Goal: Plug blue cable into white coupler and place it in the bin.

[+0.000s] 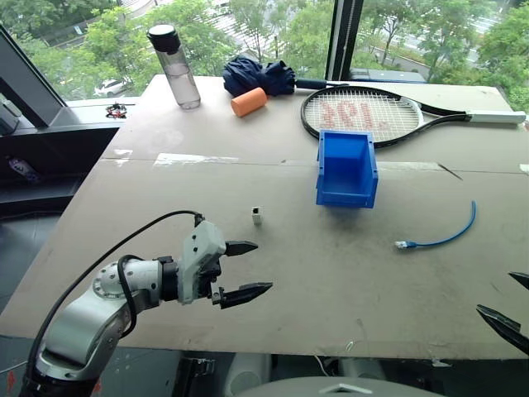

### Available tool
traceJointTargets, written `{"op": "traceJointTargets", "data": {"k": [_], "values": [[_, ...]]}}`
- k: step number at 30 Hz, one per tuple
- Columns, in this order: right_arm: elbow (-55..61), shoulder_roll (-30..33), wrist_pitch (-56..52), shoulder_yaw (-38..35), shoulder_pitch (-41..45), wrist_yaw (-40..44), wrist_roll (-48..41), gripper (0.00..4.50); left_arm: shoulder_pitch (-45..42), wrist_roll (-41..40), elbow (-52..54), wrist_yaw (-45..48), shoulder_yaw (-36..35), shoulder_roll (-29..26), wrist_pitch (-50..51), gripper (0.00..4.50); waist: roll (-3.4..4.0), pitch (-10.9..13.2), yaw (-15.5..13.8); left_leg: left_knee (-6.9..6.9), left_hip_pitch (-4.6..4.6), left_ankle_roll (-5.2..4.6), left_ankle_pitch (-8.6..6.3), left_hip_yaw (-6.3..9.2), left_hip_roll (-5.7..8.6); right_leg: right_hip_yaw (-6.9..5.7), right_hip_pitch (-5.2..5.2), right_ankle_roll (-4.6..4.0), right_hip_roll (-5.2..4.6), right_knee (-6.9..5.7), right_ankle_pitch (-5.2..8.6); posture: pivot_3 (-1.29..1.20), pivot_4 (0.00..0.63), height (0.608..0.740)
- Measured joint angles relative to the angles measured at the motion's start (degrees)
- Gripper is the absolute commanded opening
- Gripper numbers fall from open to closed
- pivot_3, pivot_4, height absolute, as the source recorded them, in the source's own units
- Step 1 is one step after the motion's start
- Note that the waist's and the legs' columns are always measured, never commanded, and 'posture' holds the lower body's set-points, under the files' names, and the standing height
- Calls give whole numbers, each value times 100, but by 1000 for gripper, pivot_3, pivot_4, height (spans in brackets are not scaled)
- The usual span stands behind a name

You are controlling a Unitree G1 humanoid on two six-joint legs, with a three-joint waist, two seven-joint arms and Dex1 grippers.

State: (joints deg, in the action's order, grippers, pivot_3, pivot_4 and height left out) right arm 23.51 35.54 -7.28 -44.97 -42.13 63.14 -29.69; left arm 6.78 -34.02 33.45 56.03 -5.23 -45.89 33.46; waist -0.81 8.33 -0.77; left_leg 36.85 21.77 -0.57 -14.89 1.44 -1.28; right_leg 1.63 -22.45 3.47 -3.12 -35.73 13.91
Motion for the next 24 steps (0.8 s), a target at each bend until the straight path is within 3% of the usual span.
{"op": "traceJointTargets", "data": {"k": [3, 5, 10, 14, 17, 20, 24], "values": [[27, 149, -215, 231, 372, -232, 24, 4500, -119, -193, 16, -11, 29, -93, 268, 4427, -14, 4, 16, 6, -4, 0, 0, 1, -2, 0, 3, 0, 3, -1, 0, 0, 150, 740], [296, 671, -803, 989, 1493, -777, 124, 4500, -698, -515, 148, -12, 106, -145, 606, 4427, -19, 24, 113, 33, 2, 0, 0, 2, -7, 5, -3, -7, 8, -7, -8, 0, 150, 740], [247, 1296, -1774, 2311, 2973, -1259, 465, 4500, -1055, -665, 261, 51, 303, -252, 766, 4427, -24, 15, 84, 29, 12, -1, 1, 3, 20, -10, 2, -33, 17, -8, -21, 0, 150, 740], [-477, 1717, -2212, 3562, 4159, -909, 705, 4500, -1559, -740, 268, 9, 490, -255, 970, 4427, -25, 19, 6, 28, 18, -2, 1, 6, 21, -13, 1, -32, 20, -5, -21, 0, 150, 740], [-944, 1849, -2241, 4058, 4562, -581, 891, 4500, -1732, -925, 456, -131, 544, -256, 1200, 4427, -31, 21, -4, 31, 15, -2, 1, 5, 21, -12, 8, -32, 19, 0, -21, 0, 150, 740], [-2059, 1897, -2018, 4841, 5215, -14, 1301, 4500, -1854, -1285, 974, -495, 608, -234, 1596, 4427, -35, 26, 20, 35, 8, -2, 1, -3, 21, -6, 12, -31, 18, -1, -22, 0, 150, 740], [-2918, 1821, -1445, 5204, 5826, 394, 1609, 3254, -1588, -1499, 1323, -724, 545, -267, 1724, 4500, -42, 20, 76, 35, -10, -2, 1, 1, 15, -7, 25, -31, 26, -9, -22, 0, 150, 740]]}}
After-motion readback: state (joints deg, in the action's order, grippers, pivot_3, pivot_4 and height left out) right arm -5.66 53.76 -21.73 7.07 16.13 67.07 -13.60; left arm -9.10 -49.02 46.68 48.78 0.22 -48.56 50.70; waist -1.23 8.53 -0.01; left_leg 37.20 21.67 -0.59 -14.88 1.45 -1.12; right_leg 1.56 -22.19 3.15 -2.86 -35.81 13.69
